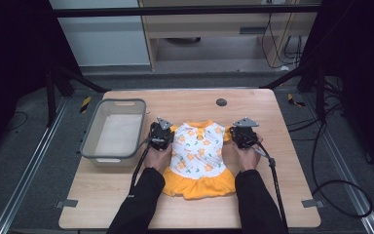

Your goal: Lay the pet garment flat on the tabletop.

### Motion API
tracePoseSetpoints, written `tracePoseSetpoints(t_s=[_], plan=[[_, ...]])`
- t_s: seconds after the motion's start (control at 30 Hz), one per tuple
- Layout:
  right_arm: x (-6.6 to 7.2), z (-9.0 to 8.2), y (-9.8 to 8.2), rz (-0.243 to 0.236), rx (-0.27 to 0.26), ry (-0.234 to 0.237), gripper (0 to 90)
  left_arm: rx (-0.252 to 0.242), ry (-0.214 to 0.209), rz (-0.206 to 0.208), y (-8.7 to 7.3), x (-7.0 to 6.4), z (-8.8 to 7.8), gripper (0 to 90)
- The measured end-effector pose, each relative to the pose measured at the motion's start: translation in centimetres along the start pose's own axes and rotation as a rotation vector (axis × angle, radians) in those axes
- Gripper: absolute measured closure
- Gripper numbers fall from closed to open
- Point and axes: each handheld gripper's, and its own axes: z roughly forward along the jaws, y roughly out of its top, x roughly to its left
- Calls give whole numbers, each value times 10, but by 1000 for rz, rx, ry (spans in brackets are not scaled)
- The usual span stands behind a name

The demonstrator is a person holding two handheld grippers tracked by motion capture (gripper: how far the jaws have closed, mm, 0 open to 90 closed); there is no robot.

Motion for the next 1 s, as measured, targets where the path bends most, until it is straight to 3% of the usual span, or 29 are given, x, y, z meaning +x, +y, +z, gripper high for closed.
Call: tracePoseSetpoints(t_s=[0.03, 0.13, 0.17, 0.2, 0.27, 0.33, 0.37, 0.43, 0.57, 0.63, 0.67, 0.77, 0.8, 0.87, 0.93, 1.0], plan=[[0, 0, 0, 0, 0, 0, 872, 0, 0, 0, 0, 0, 0, 770], [-7, -9, 1, 9, -25, 7, 842, -35, -62, -34, 5, 3, -16, 768], [-10, -17, 4, 5, -42, 12, 814, -53, -109, -44, 6, 2, -26, 768], [-10, -17, 4, 5, -42, 12, 814, -53, -109, -44, 6, 2, -26, 768], [-12, -32, 11, -6, -83, 20, 813, -46, -169, 0, 3, -8, -37, 765], [-11, -42, 14, -2, -102, 60, 835, -24, -200, 39, -2, -18, -39, 762], [-8, -46, 14, 4, -104, 91, 845, -24, -200, 39, -2, -18, -39, 757], [3, -53, 13, 12, -111, 161, 856, 23, -200, 83, -11, -32, -36, 751], [35, -62, 0, -33, -64, 272, 881, 68, -202, 91, -24, -39, -29, 741], [41, -64, -3, -44, -58, 289, 890, 76, -203, 94, -27, -40, -28, 738], [54, -65, -11, -75, -24, 323, 898, 104, -204, 105, -32, -41, -25, 736], [62, -60, -20, -120, 40, 301, 900, 132, -210, 120, -37, -43, -24, 735], [62, -60, -20, -120, 40, 301, 900, 132, -210, 120, -37, -43, -24, 734], [58, -50, -31, -92, 105, 286, 900, 130, -214, 138, -39, -45, -26, 734], [57, -45, -36, -101, 140, 286, 900, 127, -214, 165, -42, -48, -28, 733], [57, -44, -38, -106, 133, 290, 900, 129, -218, 170, -43, -50, -30, 731]])
